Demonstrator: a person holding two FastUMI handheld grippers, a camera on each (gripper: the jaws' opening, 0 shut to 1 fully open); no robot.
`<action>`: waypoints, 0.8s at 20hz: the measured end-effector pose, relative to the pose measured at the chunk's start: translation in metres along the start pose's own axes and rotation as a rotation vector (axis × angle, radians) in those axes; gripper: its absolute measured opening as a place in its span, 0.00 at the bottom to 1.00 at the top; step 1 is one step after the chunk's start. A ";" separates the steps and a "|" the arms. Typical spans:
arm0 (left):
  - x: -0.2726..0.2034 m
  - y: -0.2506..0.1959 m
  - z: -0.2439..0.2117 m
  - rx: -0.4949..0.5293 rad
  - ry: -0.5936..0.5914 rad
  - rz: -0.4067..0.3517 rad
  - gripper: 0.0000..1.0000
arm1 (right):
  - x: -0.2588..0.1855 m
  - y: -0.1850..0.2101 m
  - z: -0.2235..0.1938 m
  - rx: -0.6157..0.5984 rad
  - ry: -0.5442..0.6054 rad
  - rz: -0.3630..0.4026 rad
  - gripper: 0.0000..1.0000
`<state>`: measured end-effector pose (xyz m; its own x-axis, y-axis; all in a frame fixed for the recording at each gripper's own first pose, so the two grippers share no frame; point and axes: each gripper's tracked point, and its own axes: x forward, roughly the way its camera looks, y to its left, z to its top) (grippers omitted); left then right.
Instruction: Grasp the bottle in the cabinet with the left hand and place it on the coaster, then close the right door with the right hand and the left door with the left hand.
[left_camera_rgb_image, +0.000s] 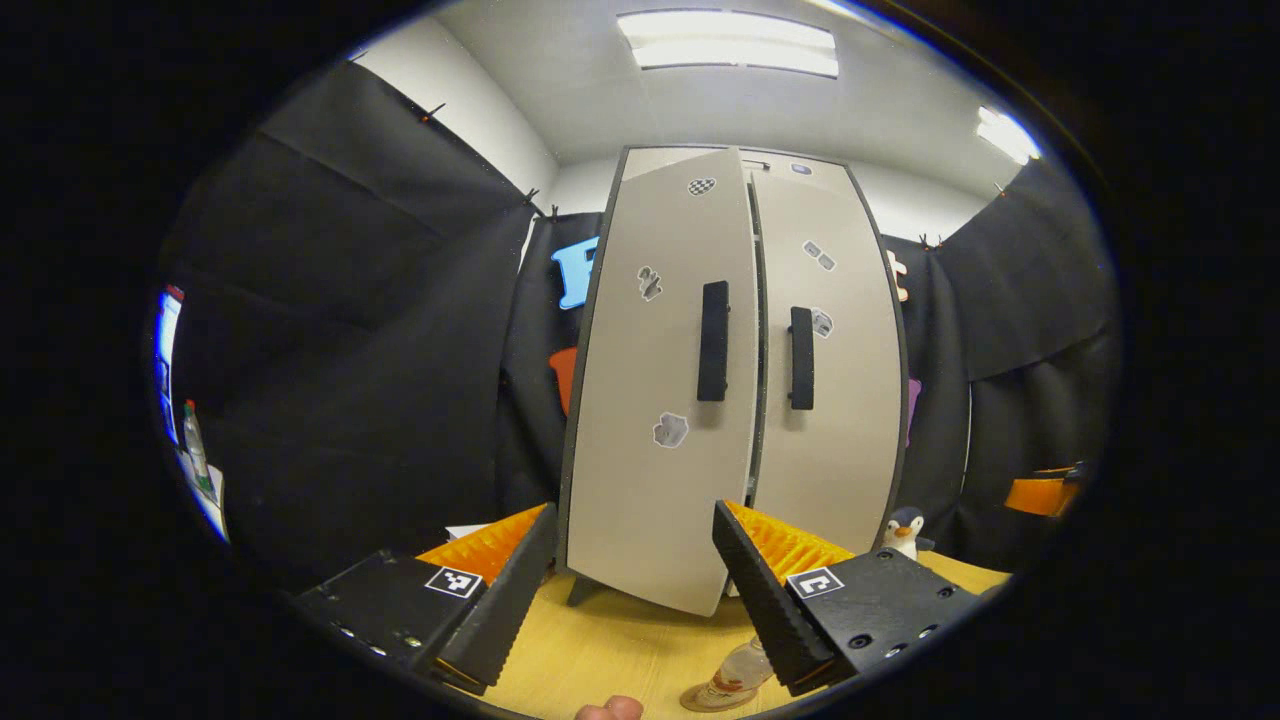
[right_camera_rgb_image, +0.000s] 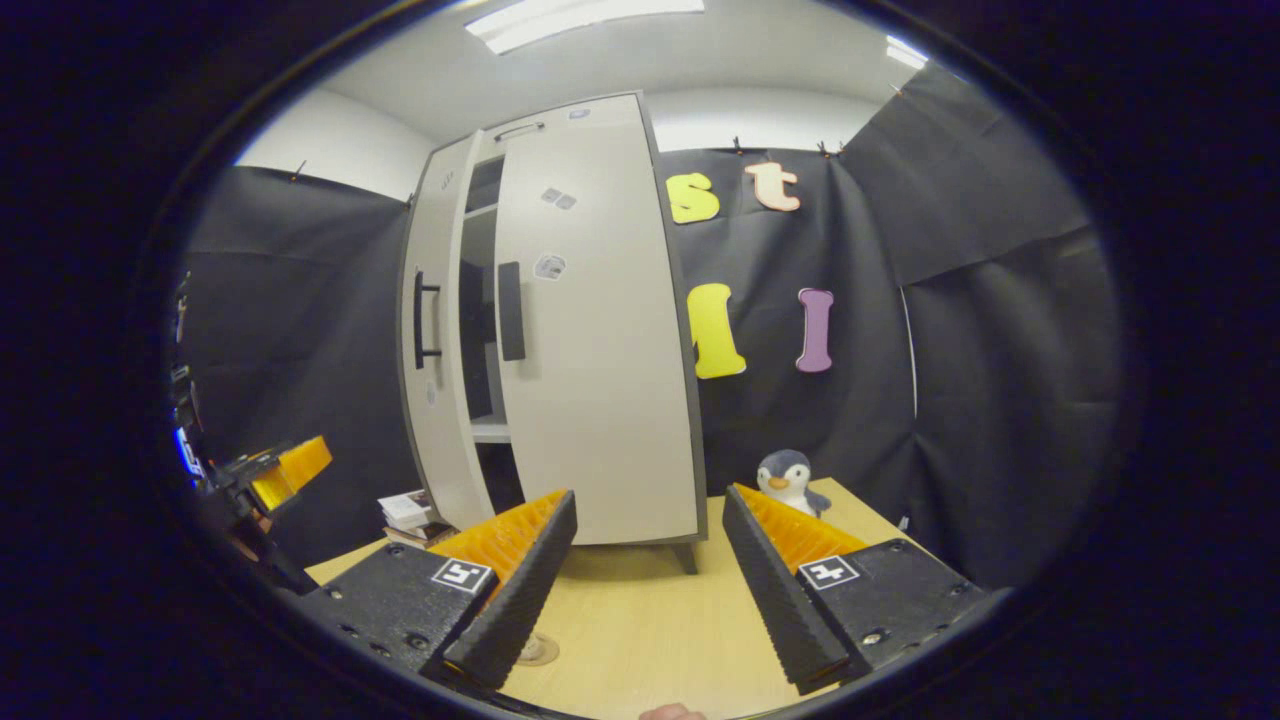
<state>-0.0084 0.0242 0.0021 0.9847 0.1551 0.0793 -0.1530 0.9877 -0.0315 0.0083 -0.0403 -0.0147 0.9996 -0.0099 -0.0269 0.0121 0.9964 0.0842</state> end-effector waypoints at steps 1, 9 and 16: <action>-0.006 0.000 -0.007 0.005 0.007 0.012 0.99 | 0.000 0.002 0.002 0.001 -0.008 0.002 0.96; -0.015 0.001 -0.019 -0.005 0.030 0.019 0.95 | -0.010 0.012 -0.017 -0.018 0.028 0.015 0.96; -0.017 0.007 -0.021 0.008 0.046 0.031 0.95 | -0.017 0.004 -0.020 -0.013 0.047 -0.017 0.96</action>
<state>-0.0243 0.0285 -0.0201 0.9823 0.1847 0.0324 -0.1839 0.9826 -0.0255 -0.0094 -0.0341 -0.0336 0.9969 -0.0232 -0.0752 0.0285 0.9971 0.0700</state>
